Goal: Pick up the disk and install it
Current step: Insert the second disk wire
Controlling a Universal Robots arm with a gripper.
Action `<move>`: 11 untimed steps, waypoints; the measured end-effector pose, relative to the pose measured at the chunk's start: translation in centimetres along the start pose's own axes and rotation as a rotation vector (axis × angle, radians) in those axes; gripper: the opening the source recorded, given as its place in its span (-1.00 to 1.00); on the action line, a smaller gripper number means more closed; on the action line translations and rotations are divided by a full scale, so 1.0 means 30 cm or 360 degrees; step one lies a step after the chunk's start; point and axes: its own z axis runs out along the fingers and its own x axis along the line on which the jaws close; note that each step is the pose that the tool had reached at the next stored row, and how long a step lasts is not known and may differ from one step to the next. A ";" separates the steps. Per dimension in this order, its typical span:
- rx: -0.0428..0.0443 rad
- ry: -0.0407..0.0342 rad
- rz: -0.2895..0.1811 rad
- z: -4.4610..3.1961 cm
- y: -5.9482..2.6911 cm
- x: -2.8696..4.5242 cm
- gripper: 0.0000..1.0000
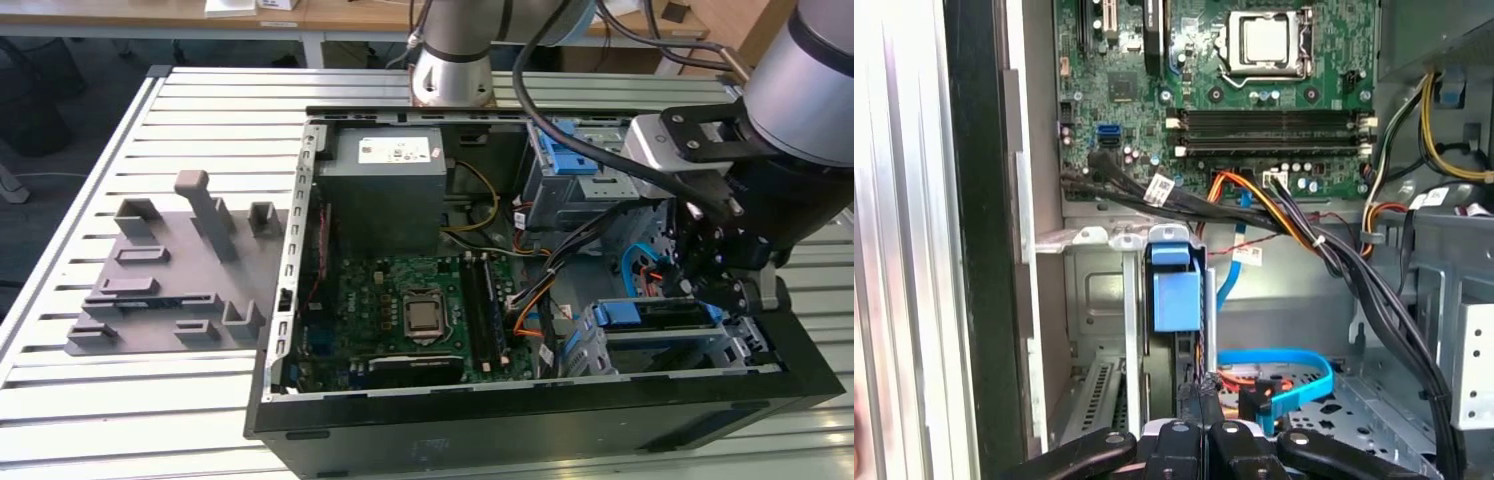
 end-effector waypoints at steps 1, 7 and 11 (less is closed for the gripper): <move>0.0000 0.0000 0.0000 -0.001 0.001 0.000 -0.79; -0.0004 -0.0001 0.0000 -0.016 0.001 -0.001 -0.79; -0.0036 0.0000 0.0002 -0.019 0.000 -0.002 -0.79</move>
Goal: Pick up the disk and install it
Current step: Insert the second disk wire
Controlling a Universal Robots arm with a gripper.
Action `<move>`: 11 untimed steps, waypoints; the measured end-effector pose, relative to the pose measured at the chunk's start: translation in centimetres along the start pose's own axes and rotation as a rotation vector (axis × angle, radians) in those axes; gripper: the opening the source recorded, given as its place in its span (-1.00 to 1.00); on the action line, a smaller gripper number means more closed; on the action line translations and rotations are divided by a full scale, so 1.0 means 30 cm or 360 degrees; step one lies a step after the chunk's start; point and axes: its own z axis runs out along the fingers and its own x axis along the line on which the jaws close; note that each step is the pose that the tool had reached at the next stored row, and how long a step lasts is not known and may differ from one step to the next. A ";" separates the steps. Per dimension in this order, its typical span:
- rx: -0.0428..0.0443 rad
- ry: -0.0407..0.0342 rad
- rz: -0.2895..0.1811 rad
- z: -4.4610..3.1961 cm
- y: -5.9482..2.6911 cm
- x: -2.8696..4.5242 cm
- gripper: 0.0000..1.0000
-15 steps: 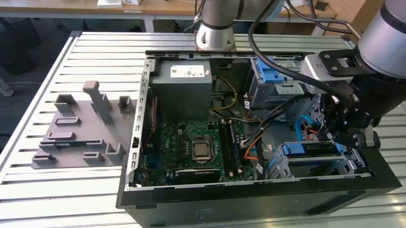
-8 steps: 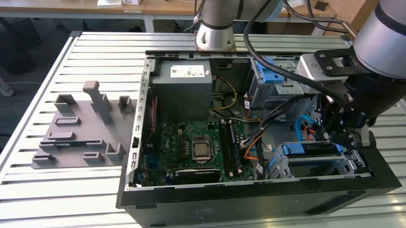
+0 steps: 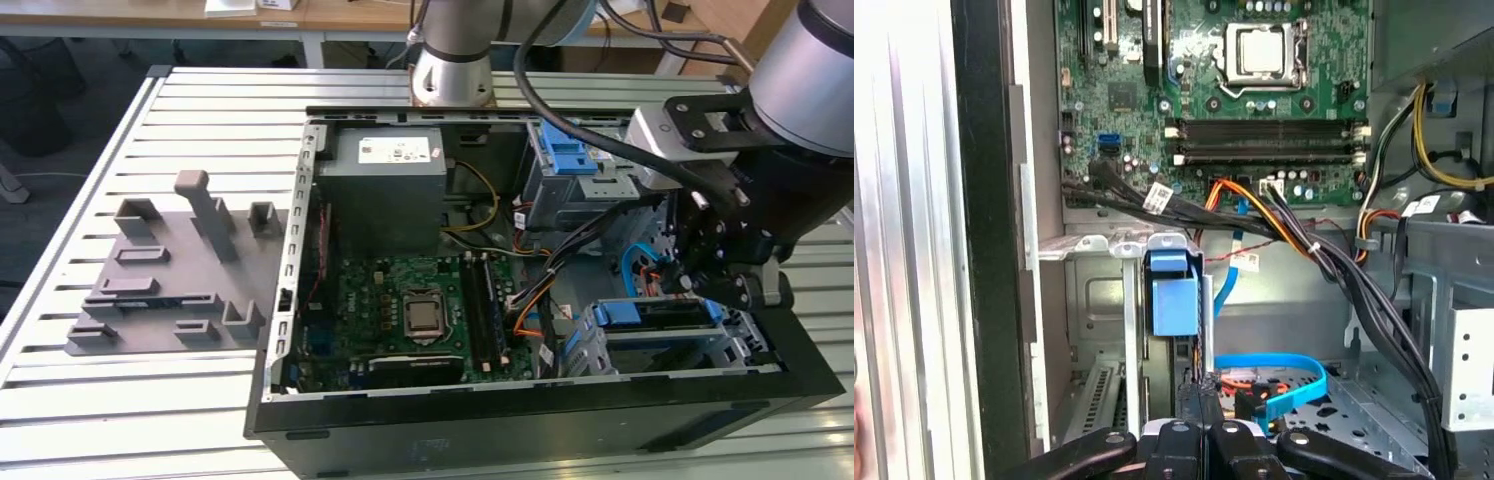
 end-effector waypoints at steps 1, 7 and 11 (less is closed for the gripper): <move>-0.0010 0.0000 0.0001 0.000 0.000 0.000 -0.79; -0.0018 0.0000 0.0002 -0.016 -0.001 -0.006 -0.79; -0.0019 0.0001 0.0002 -0.021 -0.001 -0.012 -0.79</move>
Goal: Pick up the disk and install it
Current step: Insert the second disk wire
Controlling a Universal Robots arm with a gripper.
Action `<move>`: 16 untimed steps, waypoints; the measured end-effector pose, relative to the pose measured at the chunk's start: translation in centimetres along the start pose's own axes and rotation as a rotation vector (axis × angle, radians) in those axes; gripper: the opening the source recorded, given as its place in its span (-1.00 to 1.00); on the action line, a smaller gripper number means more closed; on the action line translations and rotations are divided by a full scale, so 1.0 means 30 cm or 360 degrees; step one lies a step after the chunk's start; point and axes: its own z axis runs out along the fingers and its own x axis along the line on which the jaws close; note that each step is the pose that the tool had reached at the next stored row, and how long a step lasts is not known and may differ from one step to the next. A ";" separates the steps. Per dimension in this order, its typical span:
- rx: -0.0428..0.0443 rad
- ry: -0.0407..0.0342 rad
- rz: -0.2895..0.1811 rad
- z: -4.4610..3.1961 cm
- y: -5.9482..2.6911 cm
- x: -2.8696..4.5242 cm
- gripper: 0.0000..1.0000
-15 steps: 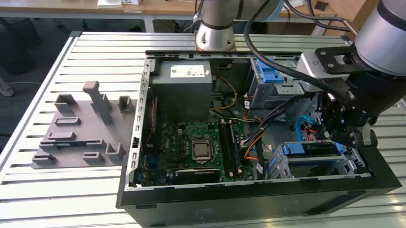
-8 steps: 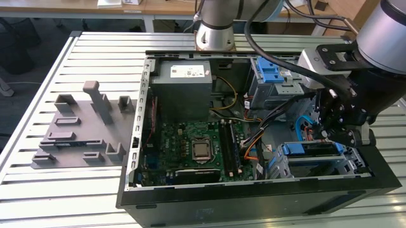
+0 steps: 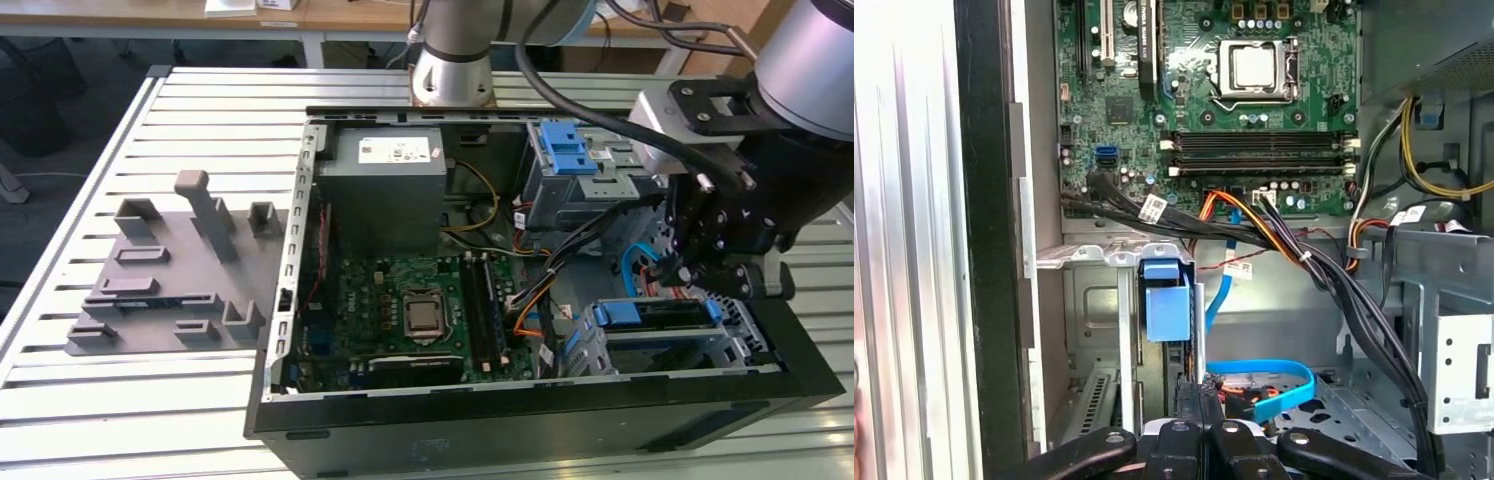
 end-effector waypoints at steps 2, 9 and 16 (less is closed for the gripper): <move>-0.0001 0.0000 0.0000 -0.001 0.000 -0.004 -0.79; -0.0003 0.0000 0.0002 -0.006 0.000 -0.022 -0.79; -0.0006 0.0001 0.0008 -0.010 0.001 -0.040 -0.79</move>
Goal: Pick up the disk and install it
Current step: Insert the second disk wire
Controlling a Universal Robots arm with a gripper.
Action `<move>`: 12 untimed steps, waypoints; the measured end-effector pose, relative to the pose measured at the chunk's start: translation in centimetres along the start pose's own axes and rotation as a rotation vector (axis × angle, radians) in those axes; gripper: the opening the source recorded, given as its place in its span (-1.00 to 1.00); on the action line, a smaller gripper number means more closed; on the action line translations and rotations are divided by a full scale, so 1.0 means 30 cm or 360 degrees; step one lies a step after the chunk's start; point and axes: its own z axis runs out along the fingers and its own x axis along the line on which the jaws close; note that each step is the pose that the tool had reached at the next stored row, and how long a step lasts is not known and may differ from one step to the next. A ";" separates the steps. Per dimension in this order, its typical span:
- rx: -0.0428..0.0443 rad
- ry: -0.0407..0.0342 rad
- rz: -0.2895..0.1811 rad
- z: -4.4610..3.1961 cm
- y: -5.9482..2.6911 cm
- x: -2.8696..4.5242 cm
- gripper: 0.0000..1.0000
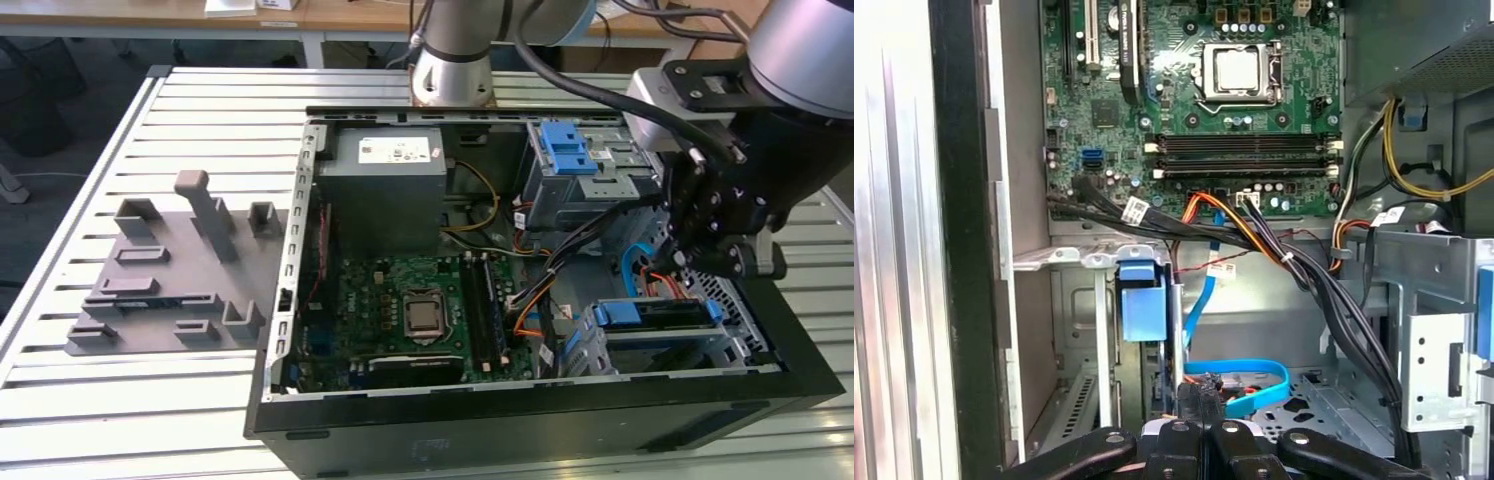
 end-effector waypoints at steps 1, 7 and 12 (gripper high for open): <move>-0.0001 0.0000 0.0002 0.000 0.000 -0.003 -0.79; -0.0015 0.0002 0.0009 -0.001 0.000 -0.014 -0.79; -0.0028 0.0015 0.0016 0.000 -0.005 -0.030 -0.77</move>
